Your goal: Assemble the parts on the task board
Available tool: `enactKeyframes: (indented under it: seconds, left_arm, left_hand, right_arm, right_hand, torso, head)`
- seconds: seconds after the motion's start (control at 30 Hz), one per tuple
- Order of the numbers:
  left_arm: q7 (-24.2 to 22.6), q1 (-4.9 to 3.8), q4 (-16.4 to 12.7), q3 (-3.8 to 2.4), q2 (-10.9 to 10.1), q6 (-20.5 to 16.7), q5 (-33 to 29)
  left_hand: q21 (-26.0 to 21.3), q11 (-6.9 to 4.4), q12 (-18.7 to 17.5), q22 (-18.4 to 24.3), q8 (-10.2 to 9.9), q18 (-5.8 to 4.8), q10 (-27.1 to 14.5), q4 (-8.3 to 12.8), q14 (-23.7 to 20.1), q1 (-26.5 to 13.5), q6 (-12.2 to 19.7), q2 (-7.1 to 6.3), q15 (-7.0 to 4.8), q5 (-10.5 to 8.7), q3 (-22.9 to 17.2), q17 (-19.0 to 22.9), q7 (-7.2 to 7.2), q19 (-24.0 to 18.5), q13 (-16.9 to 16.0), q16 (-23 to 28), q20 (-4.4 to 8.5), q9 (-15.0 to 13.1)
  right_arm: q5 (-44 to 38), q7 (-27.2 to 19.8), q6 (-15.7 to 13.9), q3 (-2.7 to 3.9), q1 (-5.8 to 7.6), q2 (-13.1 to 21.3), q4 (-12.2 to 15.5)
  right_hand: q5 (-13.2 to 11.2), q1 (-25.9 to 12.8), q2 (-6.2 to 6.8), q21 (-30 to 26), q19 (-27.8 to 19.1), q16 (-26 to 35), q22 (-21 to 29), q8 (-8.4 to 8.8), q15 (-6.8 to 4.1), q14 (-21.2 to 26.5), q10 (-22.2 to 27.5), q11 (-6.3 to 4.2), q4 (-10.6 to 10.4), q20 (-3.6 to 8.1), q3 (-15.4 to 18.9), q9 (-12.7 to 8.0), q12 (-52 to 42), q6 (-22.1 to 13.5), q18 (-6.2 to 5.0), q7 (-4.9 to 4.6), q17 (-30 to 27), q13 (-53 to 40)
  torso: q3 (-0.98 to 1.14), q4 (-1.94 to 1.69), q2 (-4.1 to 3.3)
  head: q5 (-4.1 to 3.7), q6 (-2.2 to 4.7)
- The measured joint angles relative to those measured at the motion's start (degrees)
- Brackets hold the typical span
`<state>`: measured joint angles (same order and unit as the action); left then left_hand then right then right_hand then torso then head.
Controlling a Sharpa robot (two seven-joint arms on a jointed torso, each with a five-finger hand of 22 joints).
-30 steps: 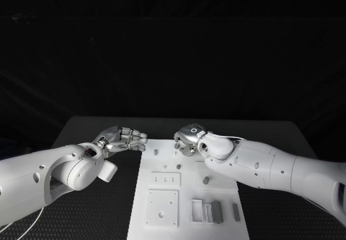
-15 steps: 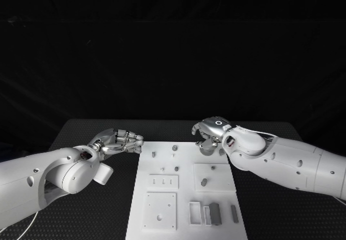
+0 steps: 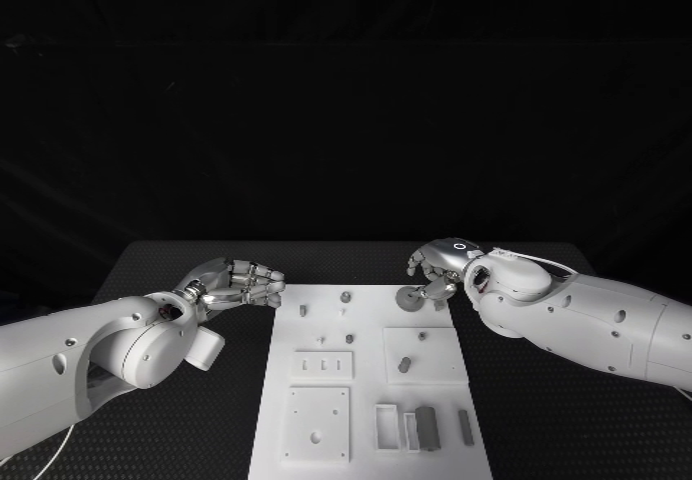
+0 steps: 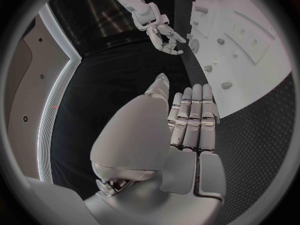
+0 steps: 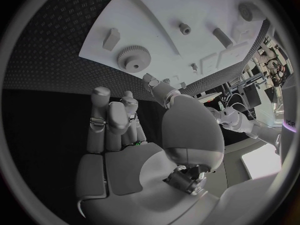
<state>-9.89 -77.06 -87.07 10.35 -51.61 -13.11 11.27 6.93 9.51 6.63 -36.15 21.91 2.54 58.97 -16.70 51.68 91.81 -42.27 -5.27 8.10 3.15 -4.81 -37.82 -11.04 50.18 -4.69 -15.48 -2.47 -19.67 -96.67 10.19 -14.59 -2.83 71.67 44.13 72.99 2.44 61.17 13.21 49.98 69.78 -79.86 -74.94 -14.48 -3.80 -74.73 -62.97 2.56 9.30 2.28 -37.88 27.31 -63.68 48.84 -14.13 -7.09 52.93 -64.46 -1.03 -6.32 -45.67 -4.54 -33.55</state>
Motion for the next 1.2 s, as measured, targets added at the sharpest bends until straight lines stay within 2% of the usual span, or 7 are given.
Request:
enactKeyframes:
  seconds: [0.33, 0.57, 1.0, 1.13, 1.2]
  left_arm:
    - [0.0, 0.0, 0.2, 0.01, 0.2, 0.0, 0.0]
    - [0.0, 0.0, 0.3, 0.01, 0.2, 0.0, 0.0]
    - [0.0, 0.0, 0.4, 0.01, 0.2, 0.0, 0.1]
    - [0.0, 0.0, 0.4, 0.01, 0.2, 0.0, 0.1]
    - [0.0, 0.0, 0.4, 0.01, 0.2, 0.0, 0.1]
  left_hand:
    - [0.0, 0.0, 0.0, 0.0, 0.0, 0.0, 0.0, 0.0, 0.0, 0.0, 0.0, 0.0, 0.0, 0.0, 0.0, 0.0, 0.0, 0.0, 0.0, 0.0, 0.0, 0.0]
    - [0.0, 0.0, 0.0, 0.0, 0.0, -0.01, 0.0, 0.0, 0.0, 0.0, 0.0, 0.0, 0.0, 0.0, 0.0, 0.0, 0.0, 0.0, 0.0, 0.0, 0.0, 0.0]
    - [-0.2, 0.0, 0.0, 0.0, -0.2, 0.0, 0.0, 0.0, 0.0, 0.0, 0.0, 0.0, 0.0, 0.0, 0.0, 0.0, 0.0, 0.0, 0.0, 0.0, 0.0, 0.0]
    - [-0.2, 0.0, 0.0, 0.0, -0.2, 0.0, 0.0, 0.0, 0.0, 0.0, 0.0, 0.0, 0.0, 0.0, 0.0, 0.0, 0.0, 0.0, 0.0, 0.0, 0.0, 0.0]
    - [-0.2, 0.0, 0.0, 0.0, -0.2, 0.0, 0.0, 0.0, 0.0, 0.0, 0.0, 0.0, 0.0, 0.0, 0.0, 0.0, 0.0, 0.0, 0.0, 0.0, 0.0, 0.0]
  right_arm:
    - [2.1, -1.4, 2.9, 0.0, -0.93, -2.4, -4.4]
    - [2.5, -2.0, 3.8, -0.05, -1.65, -3.1, -5.1]
    - [2.7, -2.6, 4.6, -0.04, -1.72, -3.3, -5.8]
    - [2.3, -2.7, 4.6, -0.04, -1.72, -3.5, -6.1]
    - [1.8, -2.7, 4.6, -0.06, -1.75, -3.6, -6.2]
  right_hand:
    - [0.0, 0.0, 0.0, 0.0, 0.0, 0.0, 0.0, 0.0, -0.01, 0.0, 0.0, 0.0, -0.2, -0.01, 0.1, 0.0, -0.2, 0.0, 0.01, 0.0, 0.0, -0.1]
    - [0.0, 0.0, 0.0, 0.0, 0.0, -0.2, 0.0, 0.0, 0.05, 0.0, 0.2, 0.2, -0.4, -0.06, 0.3, 0.0, -0.2, 0.0, 0.01, -0.02, 0.0, -0.1]
    - [0.0, 0.0, -0.02, 0.0, -0.3, -0.4, 0.0, -0.33, 0.22, 0.2, 0.3, 0.09, -0.5, 0.14, 0.4, 0.2, -0.5, -0.6, 0.64, -0.42, 0.0, -0.3]
    - [0.0, 0.8, -1.35, 0.0, -0.4, -0.4, 0.0, -0.76, 0.2, 0.2, 0.4, 0.0, -0.5, 0.06, 0.4, 0.4, -0.7, -0.6, 0.65, -0.59, -0.1, -0.4]
    - [0.0, 1.2, -1.85, 0.0, -0.4, -0.4, 0.0, -1.02, 0.0, 0.4, 0.4, 0.0, 0.2, 0.06, 0.6, 0.5, -0.8, -0.6, 0.66, -0.62, -0.1, -0.4]
  torso:
    - [-0.04, -0.16, -0.02]
    - [-0.1, -0.22, 0.0]
    - [-0.14, -0.13, 0.06]
    - [-0.13, -0.13, 0.06]
    - [-0.12, -0.13, 0.06]
  head:
    - [-0.14, -0.32]
    - [0.01, -0.53]
    - [0.12, -0.81]
    - [0.05, -0.84]
    - [0.05, -0.9]
